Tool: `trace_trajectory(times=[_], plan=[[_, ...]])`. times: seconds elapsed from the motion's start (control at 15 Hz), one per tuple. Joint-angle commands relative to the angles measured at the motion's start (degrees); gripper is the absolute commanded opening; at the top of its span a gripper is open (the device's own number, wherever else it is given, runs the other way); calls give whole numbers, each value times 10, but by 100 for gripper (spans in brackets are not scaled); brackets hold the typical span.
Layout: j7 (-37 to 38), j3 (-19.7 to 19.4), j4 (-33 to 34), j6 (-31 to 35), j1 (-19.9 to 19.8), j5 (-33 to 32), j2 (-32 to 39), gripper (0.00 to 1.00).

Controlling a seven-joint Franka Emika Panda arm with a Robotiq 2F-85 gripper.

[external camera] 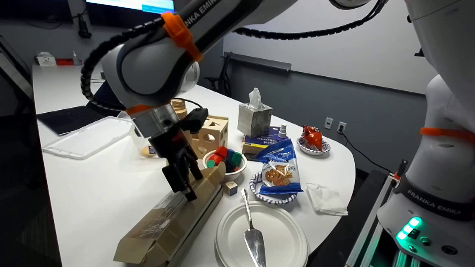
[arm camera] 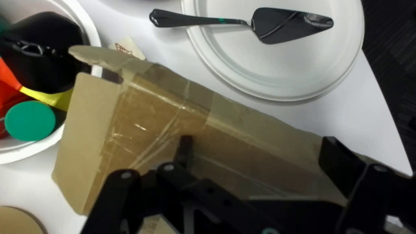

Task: Close the cardboard box

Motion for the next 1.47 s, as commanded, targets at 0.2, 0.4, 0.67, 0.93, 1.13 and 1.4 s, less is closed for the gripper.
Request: trace_trajectory(times=[0.2,0.4,0.67,0.93,1.13,1.4], plan=[[62,-12,-86,126,-4,-20,-10,100],[85,-21,-98,148,0,-35,-4,100],[103,-25,-100,164,3,-45,5,100],[108,-25,-106,190,-1,-41,18,100],[117,-30,-119,214,-2,-41,22,100],[133,-38,-132,220,0,-47,7,100]])
